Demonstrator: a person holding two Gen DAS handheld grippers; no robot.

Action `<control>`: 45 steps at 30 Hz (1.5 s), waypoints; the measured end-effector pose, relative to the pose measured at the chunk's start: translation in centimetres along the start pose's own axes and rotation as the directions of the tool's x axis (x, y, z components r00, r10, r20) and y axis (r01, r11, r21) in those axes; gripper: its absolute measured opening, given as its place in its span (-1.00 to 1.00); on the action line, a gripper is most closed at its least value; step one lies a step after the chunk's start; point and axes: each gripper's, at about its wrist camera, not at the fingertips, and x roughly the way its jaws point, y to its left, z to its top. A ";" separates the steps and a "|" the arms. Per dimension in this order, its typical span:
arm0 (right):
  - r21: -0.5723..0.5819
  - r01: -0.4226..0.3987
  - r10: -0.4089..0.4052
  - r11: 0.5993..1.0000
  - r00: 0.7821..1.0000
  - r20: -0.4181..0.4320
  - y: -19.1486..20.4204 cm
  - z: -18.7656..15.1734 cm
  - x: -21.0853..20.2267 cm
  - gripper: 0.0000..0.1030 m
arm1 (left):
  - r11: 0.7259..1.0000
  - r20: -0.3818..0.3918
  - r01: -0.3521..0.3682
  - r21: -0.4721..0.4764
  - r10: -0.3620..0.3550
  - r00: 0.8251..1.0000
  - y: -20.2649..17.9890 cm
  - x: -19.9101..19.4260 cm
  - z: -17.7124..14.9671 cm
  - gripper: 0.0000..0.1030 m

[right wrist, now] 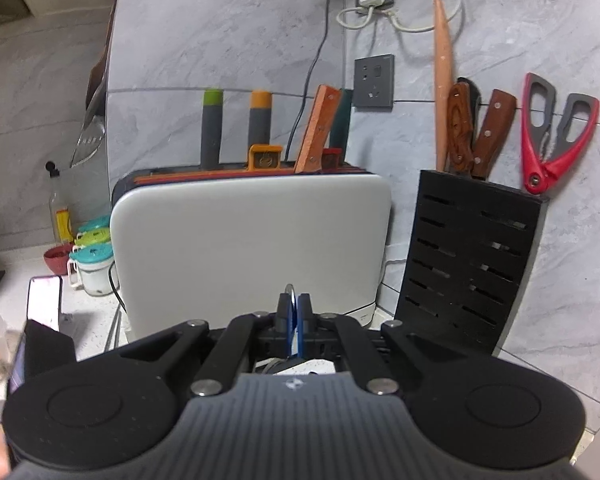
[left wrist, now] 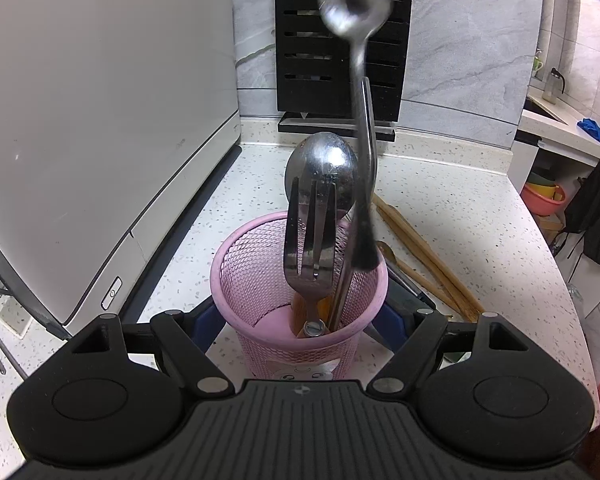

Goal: Organize utensils
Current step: 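Lift the spoons with the right gripper and lower them into the cup, then open the right gripper and withdraw it from the cup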

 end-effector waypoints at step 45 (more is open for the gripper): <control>0.113 -0.131 0.163 0.985 0.924 -0.346 -2.5 -4.1 3.9 -0.83 | 1.000 0.005 0.005 -0.006 -0.005 1.000 -0.1 -0.3 -0.3 0.76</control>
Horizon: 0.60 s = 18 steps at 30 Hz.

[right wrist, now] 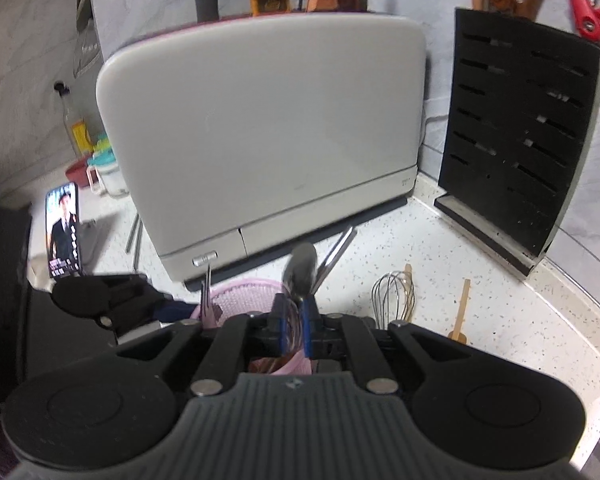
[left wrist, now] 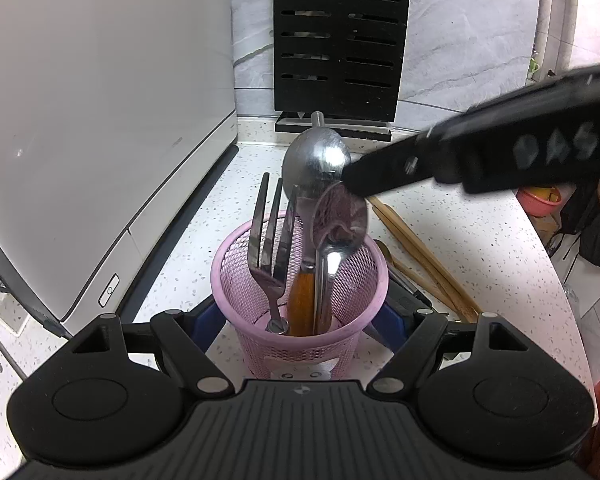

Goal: Organize utensils
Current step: 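Open the right gripper and withdraw it from the cup, then move the right gripper down to the wire whisk and grasp it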

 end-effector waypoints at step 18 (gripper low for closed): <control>0.122 0.079 -0.066 0.989 0.992 -0.110 -3.9 -0.3 2.0 -0.73 | 0.998 0.005 -0.049 -0.040 0.050 0.999 0.7 -0.4 -0.3 0.75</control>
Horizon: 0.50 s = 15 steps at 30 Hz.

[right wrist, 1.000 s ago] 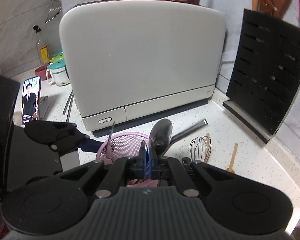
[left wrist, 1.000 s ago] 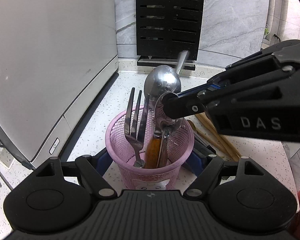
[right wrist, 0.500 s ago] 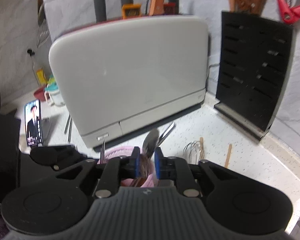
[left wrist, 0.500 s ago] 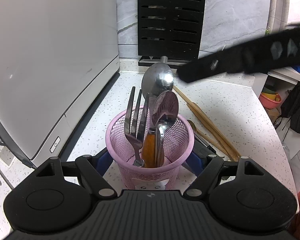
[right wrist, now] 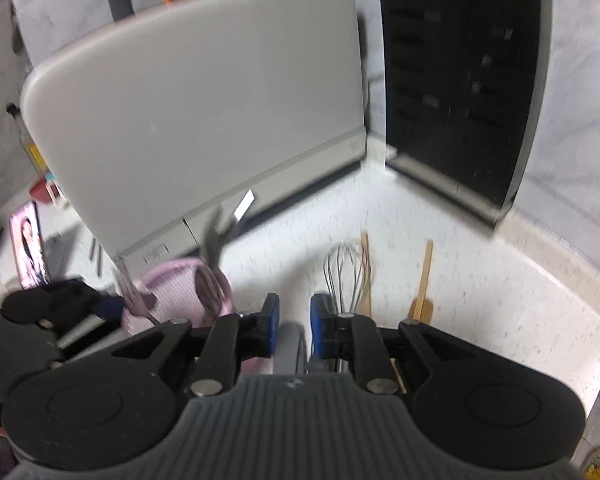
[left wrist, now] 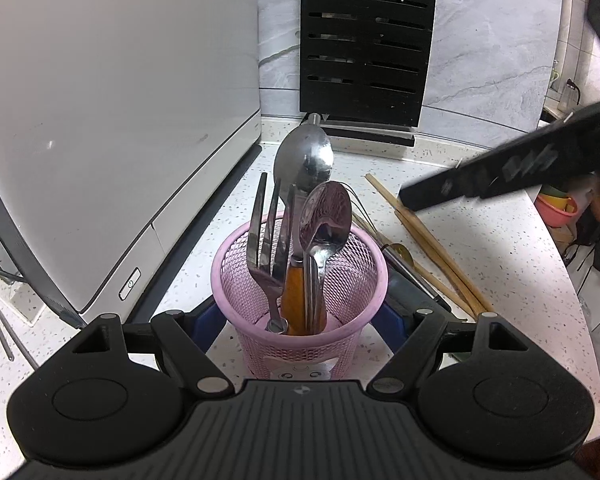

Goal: Organize utensils
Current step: 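Move the right gripper down to the wire whisk and grasp it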

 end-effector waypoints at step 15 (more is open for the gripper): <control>-0.025 0.092 -0.095 0.995 0.983 -0.159 -0.2 -0.4 6.8 -0.81 | 1.000 0.000 0.003 0.001 -0.003 1.000 0.1 0.1 0.0 0.75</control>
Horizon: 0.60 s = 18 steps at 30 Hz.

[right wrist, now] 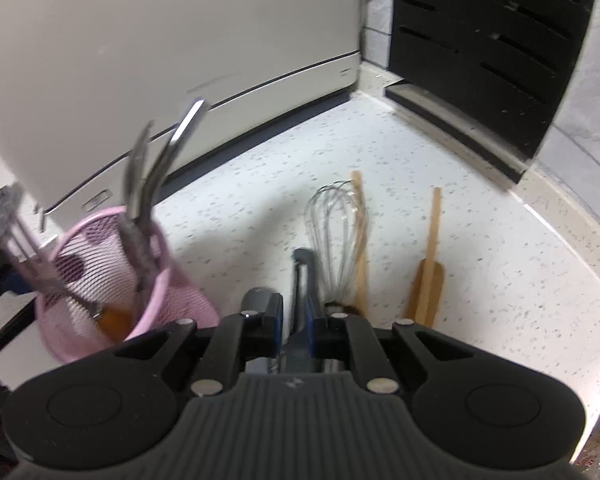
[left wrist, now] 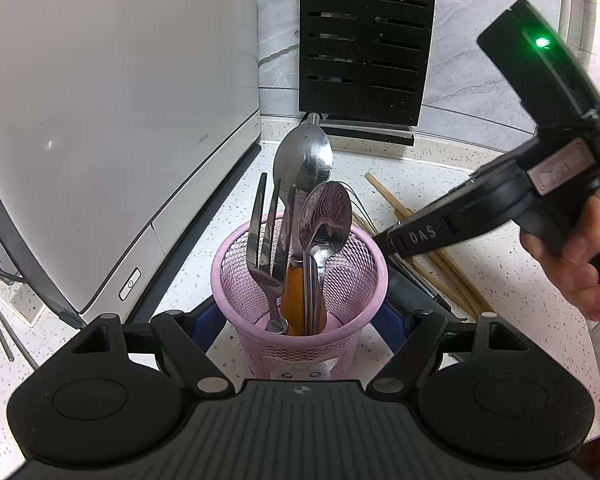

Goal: Organize utensils
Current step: 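Move the right gripper down to the wire whisk and grasp it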

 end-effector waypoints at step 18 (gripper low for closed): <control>0.091 0.044 -0.045 0.995 0.999 0.011 -2.0 2.7 3.2 -0.28 | 1.000 -0.001 0.001 0.002 -0.001 1.000 0.0 0.2 0.1 0.76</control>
